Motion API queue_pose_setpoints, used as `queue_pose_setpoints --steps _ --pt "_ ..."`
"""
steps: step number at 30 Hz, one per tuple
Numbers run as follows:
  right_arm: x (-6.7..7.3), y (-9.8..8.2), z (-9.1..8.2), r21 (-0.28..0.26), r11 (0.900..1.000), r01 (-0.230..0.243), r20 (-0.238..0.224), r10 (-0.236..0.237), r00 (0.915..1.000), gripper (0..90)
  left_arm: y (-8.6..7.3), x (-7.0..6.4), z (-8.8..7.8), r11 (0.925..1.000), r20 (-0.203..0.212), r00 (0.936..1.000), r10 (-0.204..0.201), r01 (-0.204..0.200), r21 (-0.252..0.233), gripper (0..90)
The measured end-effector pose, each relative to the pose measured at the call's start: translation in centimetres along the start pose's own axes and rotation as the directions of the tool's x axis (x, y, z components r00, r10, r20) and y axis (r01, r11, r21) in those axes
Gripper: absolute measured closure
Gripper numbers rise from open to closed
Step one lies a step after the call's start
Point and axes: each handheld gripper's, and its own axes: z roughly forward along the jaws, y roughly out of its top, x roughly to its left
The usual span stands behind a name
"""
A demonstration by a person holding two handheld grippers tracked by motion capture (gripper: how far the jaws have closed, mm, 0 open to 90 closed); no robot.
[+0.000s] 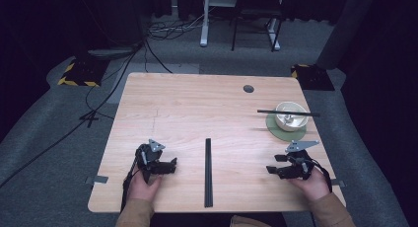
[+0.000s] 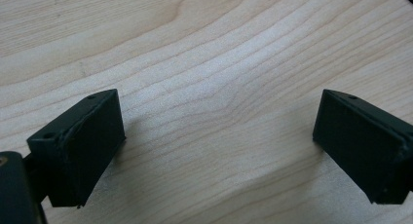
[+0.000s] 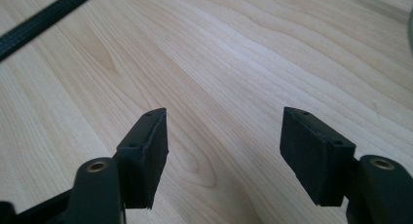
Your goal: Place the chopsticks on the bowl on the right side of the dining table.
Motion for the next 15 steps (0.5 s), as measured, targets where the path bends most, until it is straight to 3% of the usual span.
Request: queue_pose_setpoints --steps 10,15 --pt "0.7 -0.5 1.3 0.017 0.999 0.051 0.047 -0.052 0.9976 33.3 0.0 0.0 0.0 1.0000 0.004 1.0000 0.000 0.000 -0.001 4.9" --pt "1.1 -0.5 1.9 0.047 0.997 0.053 0.044 -0.055 0.9975 31.3 0.0 0.0 0.0 1.0000 0.003 1.0000 0.001 -0.001 -0.004 4.9"
